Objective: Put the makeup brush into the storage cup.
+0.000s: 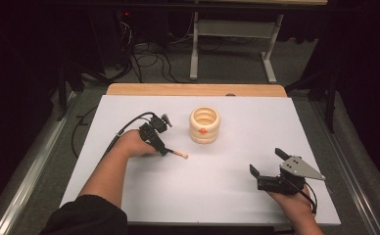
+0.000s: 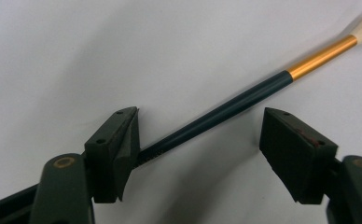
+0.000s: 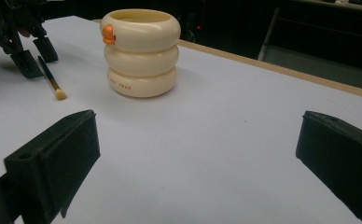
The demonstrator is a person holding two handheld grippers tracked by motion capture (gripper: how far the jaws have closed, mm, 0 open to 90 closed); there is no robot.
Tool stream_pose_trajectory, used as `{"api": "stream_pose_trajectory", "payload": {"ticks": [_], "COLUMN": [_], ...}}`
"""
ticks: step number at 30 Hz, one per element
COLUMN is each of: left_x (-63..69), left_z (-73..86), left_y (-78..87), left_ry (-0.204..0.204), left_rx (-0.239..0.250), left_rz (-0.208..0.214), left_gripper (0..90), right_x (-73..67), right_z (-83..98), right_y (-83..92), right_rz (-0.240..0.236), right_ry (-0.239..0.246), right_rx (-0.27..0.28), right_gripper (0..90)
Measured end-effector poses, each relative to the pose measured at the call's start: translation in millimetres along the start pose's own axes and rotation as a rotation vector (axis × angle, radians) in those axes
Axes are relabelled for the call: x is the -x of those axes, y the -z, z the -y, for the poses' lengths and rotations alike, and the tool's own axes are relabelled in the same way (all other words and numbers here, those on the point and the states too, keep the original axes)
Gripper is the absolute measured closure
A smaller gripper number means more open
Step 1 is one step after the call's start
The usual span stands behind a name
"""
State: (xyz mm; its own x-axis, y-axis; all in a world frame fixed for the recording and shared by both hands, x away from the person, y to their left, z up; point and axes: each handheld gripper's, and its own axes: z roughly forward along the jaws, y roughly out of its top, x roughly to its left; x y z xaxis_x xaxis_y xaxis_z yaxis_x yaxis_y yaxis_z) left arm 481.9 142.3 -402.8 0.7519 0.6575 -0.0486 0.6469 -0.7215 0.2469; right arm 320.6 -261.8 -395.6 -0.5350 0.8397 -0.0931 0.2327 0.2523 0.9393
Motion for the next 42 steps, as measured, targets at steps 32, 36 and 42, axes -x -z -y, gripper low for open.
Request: {"api": "stream_pose_trajectory", "payload": {"ticks": [32,36,42], "left_x": [1.2,1.8,3.4], "left_z": [4.9,5.1,5.9], "left_y": [5.2,5.4,5.2], "left_ry": [-0.05,-0.054,-0.061], "left_rx": [-0.02,-0.02,-0.013], "left_rz": [-0.039,-0.036,-0.028], "left_gripper": [63.8,67.4,75.4], "right_x": [0.4,0.8,0.5], "right_z": [-0.2,-0.1,-0.1], "right_y": [0.4,0.2,0.3], "right_rz": [0.003,-0.001,-0.001], "right_ry": [0.003,0.002,0.0], "right_rx": [-0.002,0.002,0.0], "right_gripper": [0.9,0.9,1.0]}}
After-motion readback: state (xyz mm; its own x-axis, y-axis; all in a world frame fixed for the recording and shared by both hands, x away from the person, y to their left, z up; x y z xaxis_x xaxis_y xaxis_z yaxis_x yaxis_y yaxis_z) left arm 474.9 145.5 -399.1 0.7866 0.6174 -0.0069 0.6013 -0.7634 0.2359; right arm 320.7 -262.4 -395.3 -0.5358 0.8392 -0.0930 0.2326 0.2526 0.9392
